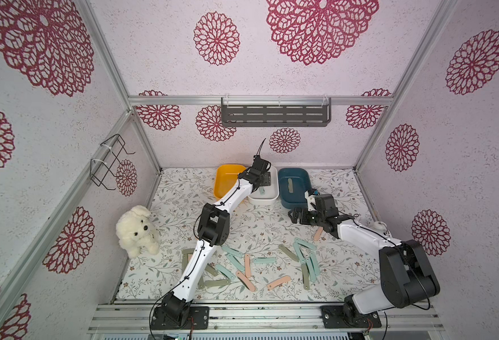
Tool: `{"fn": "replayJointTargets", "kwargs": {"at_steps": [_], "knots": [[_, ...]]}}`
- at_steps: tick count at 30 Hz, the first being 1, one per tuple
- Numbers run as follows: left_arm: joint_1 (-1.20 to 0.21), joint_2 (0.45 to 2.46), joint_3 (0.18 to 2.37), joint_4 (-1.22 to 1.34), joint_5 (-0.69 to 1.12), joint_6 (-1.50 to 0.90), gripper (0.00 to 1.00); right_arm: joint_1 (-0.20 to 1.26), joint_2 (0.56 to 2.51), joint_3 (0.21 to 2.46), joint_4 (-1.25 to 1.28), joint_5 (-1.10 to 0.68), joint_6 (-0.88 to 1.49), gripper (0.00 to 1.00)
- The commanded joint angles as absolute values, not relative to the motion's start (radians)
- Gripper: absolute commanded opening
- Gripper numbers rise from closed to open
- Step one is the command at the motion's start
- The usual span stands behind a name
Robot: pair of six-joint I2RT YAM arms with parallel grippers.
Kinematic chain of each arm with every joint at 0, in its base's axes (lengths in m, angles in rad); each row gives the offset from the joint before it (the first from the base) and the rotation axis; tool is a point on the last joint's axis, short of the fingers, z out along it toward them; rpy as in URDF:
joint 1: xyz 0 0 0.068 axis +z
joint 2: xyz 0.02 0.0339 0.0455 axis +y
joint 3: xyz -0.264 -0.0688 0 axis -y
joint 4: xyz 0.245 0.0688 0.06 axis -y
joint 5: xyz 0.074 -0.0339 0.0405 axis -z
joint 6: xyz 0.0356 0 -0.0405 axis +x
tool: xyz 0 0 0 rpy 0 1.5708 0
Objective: Place the fruit knives into the storage box by color
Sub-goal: Pick up the fruit knife from the center of the board.
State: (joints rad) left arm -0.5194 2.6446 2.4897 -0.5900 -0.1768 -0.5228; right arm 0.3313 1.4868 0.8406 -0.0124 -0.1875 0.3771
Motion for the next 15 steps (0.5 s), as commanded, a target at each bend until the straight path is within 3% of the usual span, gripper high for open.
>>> {"fn": "replayJointTargets", "kwargs": {"at_steps": [1,4,15], "knots": [[-0.530,2.428,2.384,-0.543,-0.139,-0.590,0.88,0.355,1.473,0.877,-0.030,-0.182,0.364,0.99],[-0.540,2.276,2.218,-0.560,-0.080,-0.659,0.99,0.388,1.474,0.891,-0.059,-0.163,0.344,0.99],[-0.541,1.837,1.651,-0.842,-0.051,-0.763,0.97,0.642,1.429,0.773,0.034,-0.103,0.363,0.99]]}}
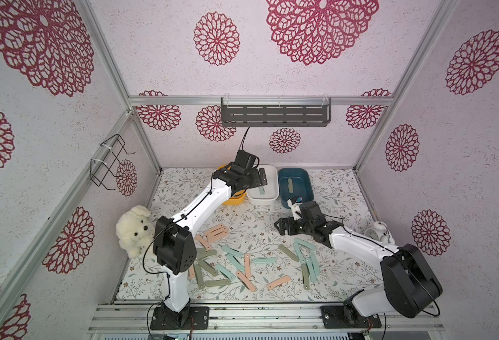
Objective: Place the fruit knives into the storage box by color
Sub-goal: Pick up the fruit knife from the center of the board.
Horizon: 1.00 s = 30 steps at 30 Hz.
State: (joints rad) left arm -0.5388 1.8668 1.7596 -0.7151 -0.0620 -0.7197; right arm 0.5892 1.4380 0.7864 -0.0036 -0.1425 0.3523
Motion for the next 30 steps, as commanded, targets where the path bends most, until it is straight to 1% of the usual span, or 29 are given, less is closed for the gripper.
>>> {"fn": "replayJointTargets", "kwargs": {"at_steps": [1,6,10,15,22,30], "knots": [[-0.540,1.803,1.598,-0.860,-0.056,-0.769,0.97,0.670,1.441,0.771,0.034,-0.089,0.366,0.99],[-0.525,1.682,1.381,-0.897,-0.084,-0.773,0.97,0.766,1.492,0.775,0.054,-0.044,0.371,0.99],[-0.464,1.648,1.263,-0.908,-0.105,-0.738,0.97,0.813,1.554,0.809,0.053,-0.035,0.374,0.99],[-0.398,1.636,1.144,-0.841,-0.062,-0.712,0.97,0.835,1.604,0.852,0.045,-0.044,0.377,0.99],[-0.367,1.711,1.105,-0.780,-0.055,-0.679,0.97,0.836,1.612,0.855,0.048,-0.048,0.389,0.99],[-0.356,1.775,1.125,-0.757,-0.075,-0.655,0.97,0.836,1.612,0.848,0.052,-0.051,0.397,0.99]]}}
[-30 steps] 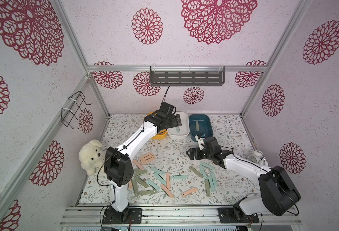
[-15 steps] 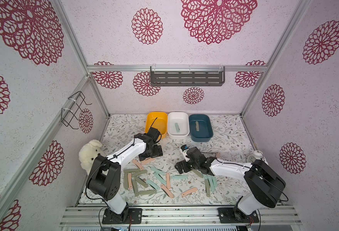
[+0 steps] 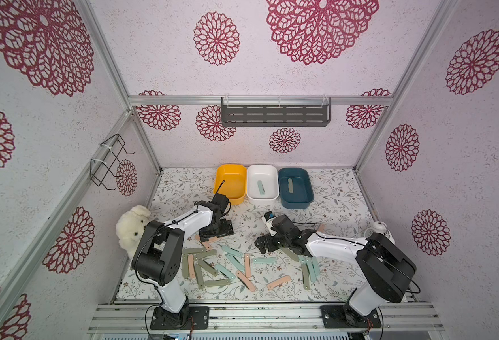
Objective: Place the fruit knives into the storage box by color
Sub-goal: Pick up the fruit knife from the center of the board.
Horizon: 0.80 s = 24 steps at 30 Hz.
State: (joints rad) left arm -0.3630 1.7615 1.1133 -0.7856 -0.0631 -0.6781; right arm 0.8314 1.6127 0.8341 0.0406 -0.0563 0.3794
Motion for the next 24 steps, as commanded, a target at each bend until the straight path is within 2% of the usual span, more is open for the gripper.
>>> {"fn": "replayJointTargets", "kwargs": {"at_steps": [1,10,24], "knots": [[-0.356,1.783,1.130,-0.756,-0.079,-0.656,0.97,0.836,1.615,0.848,0.053,-0.053,0.397,0.99],[-0.361,1.796,1.117,-0.735,-0.048,-0.667,0.98,0.835,1.627,0.847,0.060,-0.060,0.399,0.99],[-0.447,1.801,1.163,-0.750,0.002,-0.723,0.99,0.824,1.609,0.868,0.032,-0.042,0.374,0.99]]}}
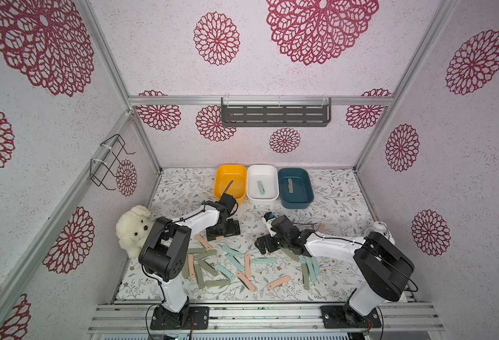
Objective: Place the fruit knives into the storage box by color
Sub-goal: Pick up the fruit knife from the center of the board.
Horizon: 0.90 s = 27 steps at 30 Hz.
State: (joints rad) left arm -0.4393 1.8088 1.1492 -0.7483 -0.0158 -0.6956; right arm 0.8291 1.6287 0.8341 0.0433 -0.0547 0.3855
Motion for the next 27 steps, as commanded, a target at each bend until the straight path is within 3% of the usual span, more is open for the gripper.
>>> {"fn": "replayJointTargets", "kwargs": {"at_steps": [1,8,15,27], "knots": [[-0.447,1.797,1.171,-0.765,0.001,-0.728,0.99,0.822,1.611,0.871,0.032,-0.044,0.371,0.99],[-0.463,1.759,1.252,-0.907,-0.014,-0.836,0.99,0.815,1.627,0.916,0.028,-0.062,0.302,0.99],[-0.469,1.693,1.185,-0.912,0.009,-0.934,0.99,0.816,1.645,0.923,0.078,-0.119,0.261,0.99],[-0.465,1.756,1.187,-0.924,-0.028,-0.838,0.98,0.796,1.682,0.914,0.117,-0.160,0.257,1.00]]}}
